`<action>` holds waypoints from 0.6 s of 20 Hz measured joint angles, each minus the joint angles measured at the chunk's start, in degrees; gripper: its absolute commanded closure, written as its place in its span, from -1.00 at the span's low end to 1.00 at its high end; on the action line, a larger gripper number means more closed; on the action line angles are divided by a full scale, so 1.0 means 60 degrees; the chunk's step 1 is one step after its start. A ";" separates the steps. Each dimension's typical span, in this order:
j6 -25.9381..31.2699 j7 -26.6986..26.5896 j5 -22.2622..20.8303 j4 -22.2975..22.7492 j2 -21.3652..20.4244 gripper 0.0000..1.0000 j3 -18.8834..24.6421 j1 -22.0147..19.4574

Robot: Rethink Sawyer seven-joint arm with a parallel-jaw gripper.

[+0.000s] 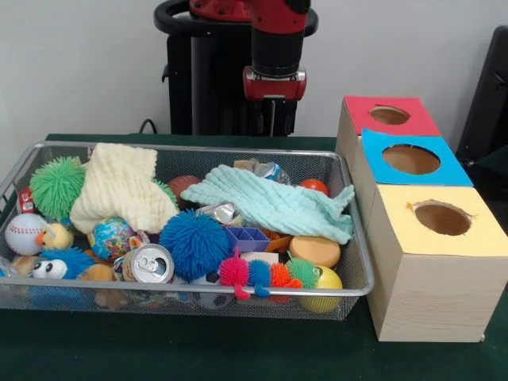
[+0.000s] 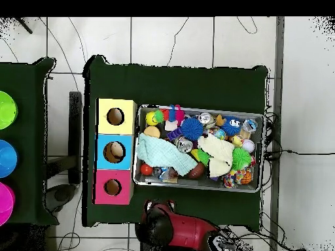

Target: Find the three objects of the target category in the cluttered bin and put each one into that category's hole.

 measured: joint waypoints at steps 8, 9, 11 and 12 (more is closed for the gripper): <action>-0.0549 0.0002 0.0006 0.0000 0.0383 -1.00 0.0176 -0.0180; -0.0549 0.0002 0.0013 0.0000 0.0376 -1.00 0.0178 -0.0180; -0.0549 0.0002 0.0024 0.0000 0.0363 -1.00 0.0181 -0.0181; -0.0549 0.0002 0.0029 0.0000 0.0358 -1.00 0.0182 -0.0181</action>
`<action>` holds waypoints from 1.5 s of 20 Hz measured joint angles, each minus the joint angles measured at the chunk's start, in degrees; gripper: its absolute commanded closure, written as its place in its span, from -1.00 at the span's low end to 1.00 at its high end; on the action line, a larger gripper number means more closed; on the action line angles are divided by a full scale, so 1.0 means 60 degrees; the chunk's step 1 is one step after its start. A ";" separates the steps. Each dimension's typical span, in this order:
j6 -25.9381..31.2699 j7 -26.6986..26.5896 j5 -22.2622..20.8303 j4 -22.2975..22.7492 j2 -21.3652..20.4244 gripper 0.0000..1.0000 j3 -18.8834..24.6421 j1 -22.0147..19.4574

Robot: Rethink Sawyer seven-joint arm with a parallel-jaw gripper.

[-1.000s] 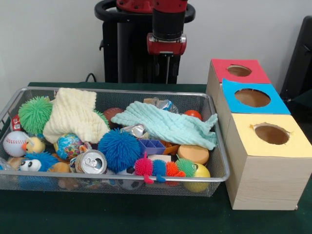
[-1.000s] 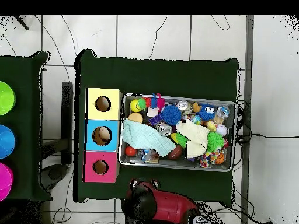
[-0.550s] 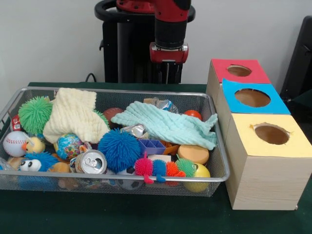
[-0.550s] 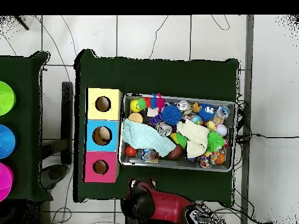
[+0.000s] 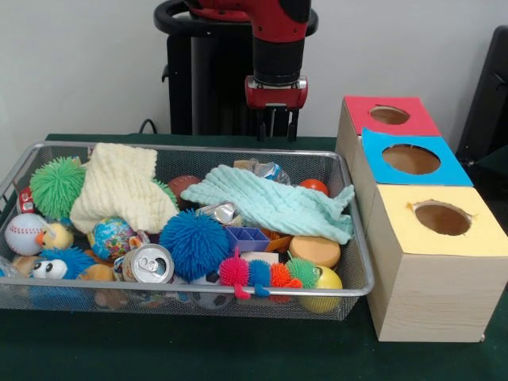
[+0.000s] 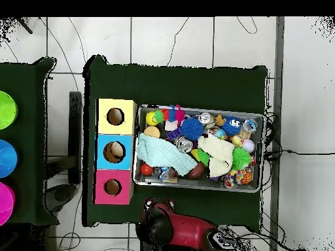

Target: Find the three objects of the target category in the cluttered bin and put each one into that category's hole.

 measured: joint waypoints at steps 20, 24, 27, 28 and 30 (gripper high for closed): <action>-0.0088 0.0000 0.0033 -0.0257 0.0306 -1.00 0.0008 -0.0211; -0.0231 0.0000 0.0033 -0.0384 0.0491 -1.00 0.0010 -0.0239; -0.0243 0.0000 0.0041 -0.0490 0.0609 -1.00 0.0015 -0.0237; -0.0243 0.0000 0.0047 -0.0555 0.0653 -1.00 0.0015 -0.0222; -0.0243 0.0000 0.0047 -0.0647 0.0696 -1.00 0.0024 -0.0206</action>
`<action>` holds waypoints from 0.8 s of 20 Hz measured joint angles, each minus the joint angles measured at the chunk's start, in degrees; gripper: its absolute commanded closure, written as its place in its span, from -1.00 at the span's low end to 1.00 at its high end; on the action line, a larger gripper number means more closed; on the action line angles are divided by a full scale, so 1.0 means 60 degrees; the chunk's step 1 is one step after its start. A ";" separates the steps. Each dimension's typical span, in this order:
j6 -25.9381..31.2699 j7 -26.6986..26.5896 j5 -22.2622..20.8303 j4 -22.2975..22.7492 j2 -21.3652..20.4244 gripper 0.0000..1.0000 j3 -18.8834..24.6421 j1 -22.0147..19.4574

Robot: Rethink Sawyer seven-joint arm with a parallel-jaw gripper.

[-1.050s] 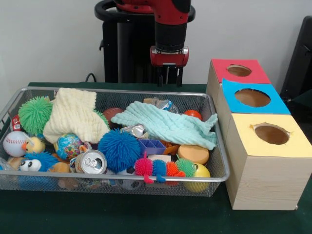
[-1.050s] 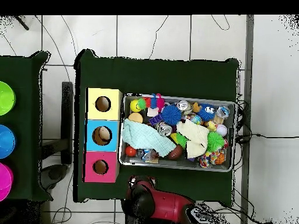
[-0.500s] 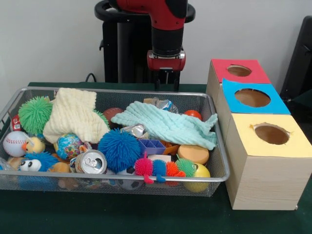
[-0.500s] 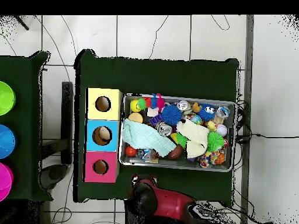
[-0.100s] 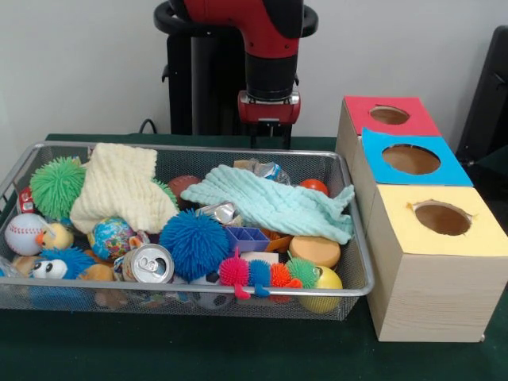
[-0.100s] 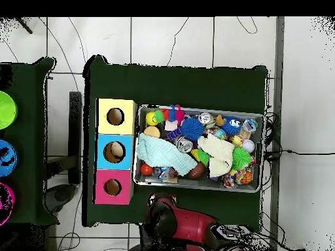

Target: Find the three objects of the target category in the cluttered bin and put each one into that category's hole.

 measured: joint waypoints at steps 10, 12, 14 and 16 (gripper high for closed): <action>0.0957 0.0000 0.0057 -0.0753 -0.0022 -1.00 0.0253 0.0265; 0.1433 0.0000 0.0151 -0.0845 -0.0121 -1.00 0.0262 0.0378; 0.1862 0.0000 0.0271 -0.0926 -0.0235 -1.00 0.0260 0.0492; 0.2370 0.0000 0.0420 -0.1023 -0.0350 -1.00 0.0239 0.0626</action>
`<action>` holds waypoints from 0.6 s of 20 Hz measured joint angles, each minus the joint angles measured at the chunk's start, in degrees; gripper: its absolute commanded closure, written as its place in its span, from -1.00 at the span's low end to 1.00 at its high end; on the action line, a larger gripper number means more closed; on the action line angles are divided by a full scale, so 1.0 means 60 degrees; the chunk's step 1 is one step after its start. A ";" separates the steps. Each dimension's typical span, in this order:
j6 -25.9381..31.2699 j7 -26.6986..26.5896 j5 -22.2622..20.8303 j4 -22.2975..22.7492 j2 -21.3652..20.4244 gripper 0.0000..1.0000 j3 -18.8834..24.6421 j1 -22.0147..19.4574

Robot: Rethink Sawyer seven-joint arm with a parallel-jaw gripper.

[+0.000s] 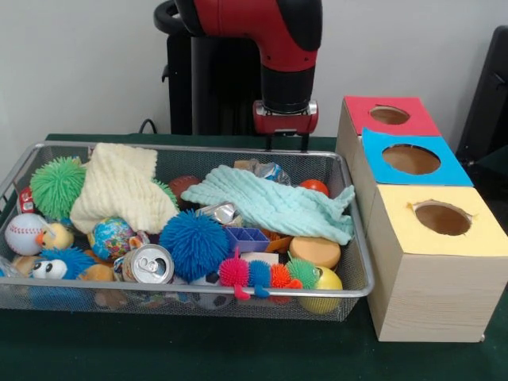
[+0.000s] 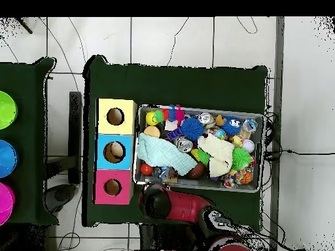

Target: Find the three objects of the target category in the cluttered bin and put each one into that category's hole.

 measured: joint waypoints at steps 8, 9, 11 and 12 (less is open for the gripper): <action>0.2148 0.0000 0.0496 -0.0273 -0.0871 -1.00 -0.0017 0.0320; 0.2376 0.0000 0.0545 -0.0289 -0.0997 -1.00 -0.0019 0.0344; 0.3000 0.0000 0.0657 -0.0355 -0.1388 -1.00 -0.0021 0.0401; 0.3130 0.0000 0.0682 -0.0380 -0.1491 -1.00 -0.0019 0.0409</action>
